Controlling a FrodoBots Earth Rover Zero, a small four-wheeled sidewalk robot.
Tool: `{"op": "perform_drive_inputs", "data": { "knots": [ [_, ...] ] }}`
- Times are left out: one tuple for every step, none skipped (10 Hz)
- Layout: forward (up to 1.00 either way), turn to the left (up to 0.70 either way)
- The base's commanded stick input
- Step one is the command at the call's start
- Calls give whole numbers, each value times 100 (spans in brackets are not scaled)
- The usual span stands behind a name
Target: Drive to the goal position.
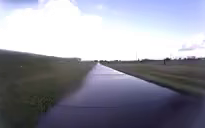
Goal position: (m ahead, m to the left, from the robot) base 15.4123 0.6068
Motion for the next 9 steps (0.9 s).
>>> {"op": "perform_drive_inputs", "data": {
  "knots": [
    [45, 0],
    [45, 0],
    [45, 0],
    [45, 0],
    [45, 0],
    [45, 0],
    [45, 0],
    [45, 0],
    [45, -17]
  ]
}}
